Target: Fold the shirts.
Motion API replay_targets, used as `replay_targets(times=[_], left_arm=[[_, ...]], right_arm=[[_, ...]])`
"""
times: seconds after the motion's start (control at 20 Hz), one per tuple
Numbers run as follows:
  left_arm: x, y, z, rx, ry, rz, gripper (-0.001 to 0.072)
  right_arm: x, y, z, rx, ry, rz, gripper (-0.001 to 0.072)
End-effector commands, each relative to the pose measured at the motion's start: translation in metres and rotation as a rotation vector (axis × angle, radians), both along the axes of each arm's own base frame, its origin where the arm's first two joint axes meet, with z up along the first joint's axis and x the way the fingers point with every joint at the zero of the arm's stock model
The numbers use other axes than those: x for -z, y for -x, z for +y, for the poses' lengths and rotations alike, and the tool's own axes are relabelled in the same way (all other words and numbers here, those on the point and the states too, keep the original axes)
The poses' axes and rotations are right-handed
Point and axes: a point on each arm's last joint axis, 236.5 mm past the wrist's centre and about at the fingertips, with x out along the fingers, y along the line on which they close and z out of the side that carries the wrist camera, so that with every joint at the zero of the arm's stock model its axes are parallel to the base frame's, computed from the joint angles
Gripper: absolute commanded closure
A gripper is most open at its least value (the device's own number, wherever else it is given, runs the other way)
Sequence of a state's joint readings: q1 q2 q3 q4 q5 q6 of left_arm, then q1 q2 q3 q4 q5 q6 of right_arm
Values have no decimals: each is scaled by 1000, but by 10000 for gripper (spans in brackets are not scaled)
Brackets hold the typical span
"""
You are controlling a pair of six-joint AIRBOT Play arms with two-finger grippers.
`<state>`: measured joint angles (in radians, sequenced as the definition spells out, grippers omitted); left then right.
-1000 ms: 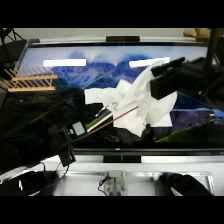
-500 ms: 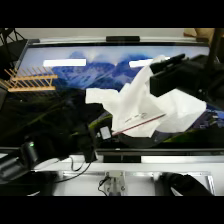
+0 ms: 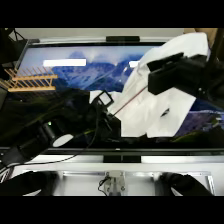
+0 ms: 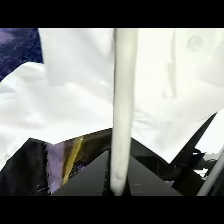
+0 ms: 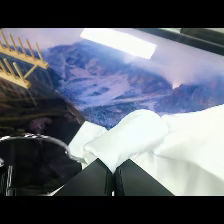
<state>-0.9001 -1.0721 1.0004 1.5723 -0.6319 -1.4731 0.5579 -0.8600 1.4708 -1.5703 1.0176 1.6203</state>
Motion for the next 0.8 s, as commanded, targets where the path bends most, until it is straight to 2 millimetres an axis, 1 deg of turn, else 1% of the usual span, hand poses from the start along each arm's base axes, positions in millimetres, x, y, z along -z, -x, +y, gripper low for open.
replay_targets(times=[0.0,0.1,0.15,0.25,0.3,0.4,0.45,0.5,0.55,0.6,0.7,0.75], left_arm=[[8,-4,6,-9,-33,19,658],[13,8,4,25,-64,30,658],[14,14,4,36,-76,38,658],[13,21,6,48,-88,45,658],[9,22,7,49,-84,41,658],[2,24,10,47,-76,35,658],[1,26,13,47,-80,39,658],[2,28,16,47,-93,50,658],[7,31,20,48,-116,67,658],[11,34,24,48,-134,82,658],[13,36,26,49,-148,93,658],[13,36,26,48,-147,92,658]], right_arm=[[-14,-5,2,11,-49,-43,656],[-13,-8,-5,40,-37,-47,654],[-13,-11,-10,64,-32,-46,610],[-12,-18,-25,133,-16,-53,263],[-14,-23,-34,179,-11,-63,241],[-19,-30,-56,276,-15,-81,227],[-20,-33,-68,327,-25,-82,97],[-19,-35,-82,375,-30,-70,79],[-13,-36,-100,430,-24,-41,79],[-2,-34,-121,491,-1,5,79],[30,-22,-169,612,107,141,79],[47,-11,-188,630,179,218,79]])
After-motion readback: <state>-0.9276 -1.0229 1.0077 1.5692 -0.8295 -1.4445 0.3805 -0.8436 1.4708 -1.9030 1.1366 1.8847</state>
